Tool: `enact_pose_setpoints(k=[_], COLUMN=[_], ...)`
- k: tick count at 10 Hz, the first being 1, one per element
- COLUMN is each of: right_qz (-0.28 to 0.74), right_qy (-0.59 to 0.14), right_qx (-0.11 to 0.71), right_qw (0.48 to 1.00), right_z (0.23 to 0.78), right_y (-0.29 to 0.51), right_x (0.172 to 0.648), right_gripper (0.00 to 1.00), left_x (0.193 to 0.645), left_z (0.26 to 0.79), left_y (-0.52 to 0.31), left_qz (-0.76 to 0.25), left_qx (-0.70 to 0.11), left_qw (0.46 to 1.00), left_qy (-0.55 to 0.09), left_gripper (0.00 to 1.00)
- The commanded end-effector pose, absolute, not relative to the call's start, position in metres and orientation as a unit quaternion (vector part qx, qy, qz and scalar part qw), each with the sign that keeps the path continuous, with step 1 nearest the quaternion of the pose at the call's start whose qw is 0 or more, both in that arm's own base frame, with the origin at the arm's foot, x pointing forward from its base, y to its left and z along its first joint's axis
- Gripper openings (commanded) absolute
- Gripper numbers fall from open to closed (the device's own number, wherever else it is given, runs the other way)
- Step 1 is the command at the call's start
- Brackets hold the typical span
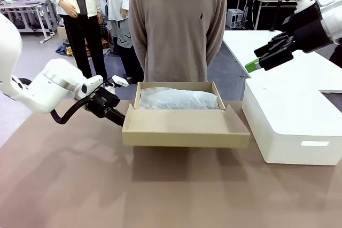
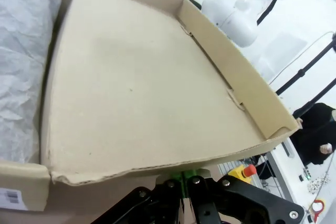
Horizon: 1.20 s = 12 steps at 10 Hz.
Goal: Pack the shoes into the box.
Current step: Close the Shoes Box.
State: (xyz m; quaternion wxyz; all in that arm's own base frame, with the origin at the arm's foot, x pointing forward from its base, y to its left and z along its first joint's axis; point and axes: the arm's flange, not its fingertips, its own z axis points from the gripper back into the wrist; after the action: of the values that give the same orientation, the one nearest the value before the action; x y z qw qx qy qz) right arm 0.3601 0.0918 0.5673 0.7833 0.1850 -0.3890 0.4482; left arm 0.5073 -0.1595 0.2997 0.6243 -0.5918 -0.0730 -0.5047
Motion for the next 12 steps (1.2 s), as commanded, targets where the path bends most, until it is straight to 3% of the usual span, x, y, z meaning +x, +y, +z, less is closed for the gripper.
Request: enact_pose_setpoints(k=[1, 8, 12], right_qz=[0.455, 0.455, 0.455], right_qy=[-0.396, -0.396, -0.396], right_qx=[0.193, 0.193, 0.193], right_qw=[0.774, 0.774, 0.774], right_z=[0.566, 0.566, 0.566], right_y=[0.091, 0.091, 0.091], right_x=[0.364, 0.364, 0.364], right_gripper=[1.00, 1.00, 1.00], left_x=[0.494, 0.489, 0.519], left_z=[0.314, 0.376, 0.408], left_y=[-0.153, -0.138, -0.146], left_qz=[-0.493, -0.492, -0.500], left_qx=[-0.601, -0.516, -0.442], left_qw=[0.619, 0.660, 0.686], left_qy=[-0.115, -0.236, -0.289], left_gripper=[0.00, 0.00, 0.00])
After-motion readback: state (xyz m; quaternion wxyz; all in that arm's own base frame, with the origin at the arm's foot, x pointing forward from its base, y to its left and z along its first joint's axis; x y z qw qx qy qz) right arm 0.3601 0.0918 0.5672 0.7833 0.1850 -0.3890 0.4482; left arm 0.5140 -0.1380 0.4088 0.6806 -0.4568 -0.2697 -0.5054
